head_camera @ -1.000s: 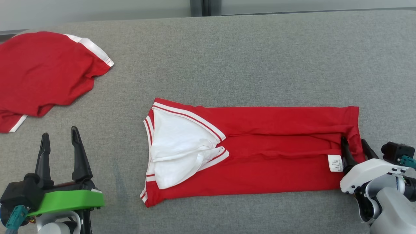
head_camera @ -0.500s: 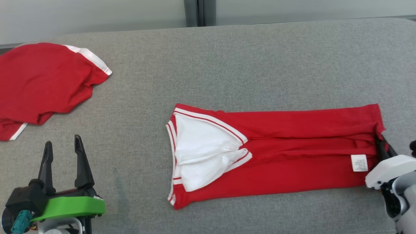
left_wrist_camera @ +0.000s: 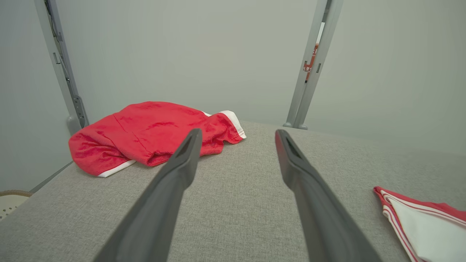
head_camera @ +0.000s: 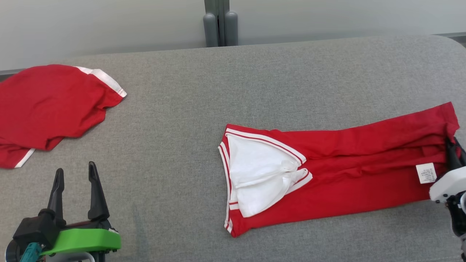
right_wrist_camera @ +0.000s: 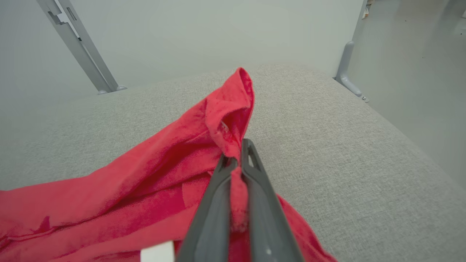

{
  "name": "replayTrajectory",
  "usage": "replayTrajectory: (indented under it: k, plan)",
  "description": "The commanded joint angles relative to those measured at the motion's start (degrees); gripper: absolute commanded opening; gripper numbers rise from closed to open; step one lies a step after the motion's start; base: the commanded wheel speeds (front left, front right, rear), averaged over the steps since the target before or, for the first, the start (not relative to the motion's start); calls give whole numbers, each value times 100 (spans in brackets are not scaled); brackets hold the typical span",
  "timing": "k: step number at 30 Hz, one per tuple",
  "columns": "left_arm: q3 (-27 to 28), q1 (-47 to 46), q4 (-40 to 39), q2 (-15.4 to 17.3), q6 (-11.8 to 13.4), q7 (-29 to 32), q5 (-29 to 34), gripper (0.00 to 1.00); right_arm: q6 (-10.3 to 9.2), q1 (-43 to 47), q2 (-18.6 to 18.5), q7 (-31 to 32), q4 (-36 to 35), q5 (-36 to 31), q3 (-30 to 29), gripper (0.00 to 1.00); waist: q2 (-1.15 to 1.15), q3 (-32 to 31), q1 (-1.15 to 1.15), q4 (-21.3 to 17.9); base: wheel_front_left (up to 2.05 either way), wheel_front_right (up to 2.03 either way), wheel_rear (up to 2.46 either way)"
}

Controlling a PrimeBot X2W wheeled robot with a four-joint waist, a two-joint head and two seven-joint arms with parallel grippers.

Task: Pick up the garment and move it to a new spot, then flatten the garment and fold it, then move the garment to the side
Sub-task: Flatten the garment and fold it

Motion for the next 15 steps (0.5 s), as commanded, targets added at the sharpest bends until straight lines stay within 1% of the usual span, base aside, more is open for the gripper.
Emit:
replayTrajectory:
  k: [1, 7, 15]
  plan:
    - [-4, 90, 5, 1, 6, -1, -21, 100, -11, 89, 88, -3, -110, -55, 63, 0, 0, -20, 0, -7, 0, 0, 0]
    - [-23, 116, 42, 1, 20, -1, -42, 100, -10, 168, 430, 19, -701, -157, 374, 0, 0, -57, 0, 21, 0, 0, 0]
    - [-32, 98, 71, 2, 0, -1, -29, 100, -10, 347, 981, 294, -1557, -300, 1116, 0, 0, -42, 0, 135, 0, 0, 0]
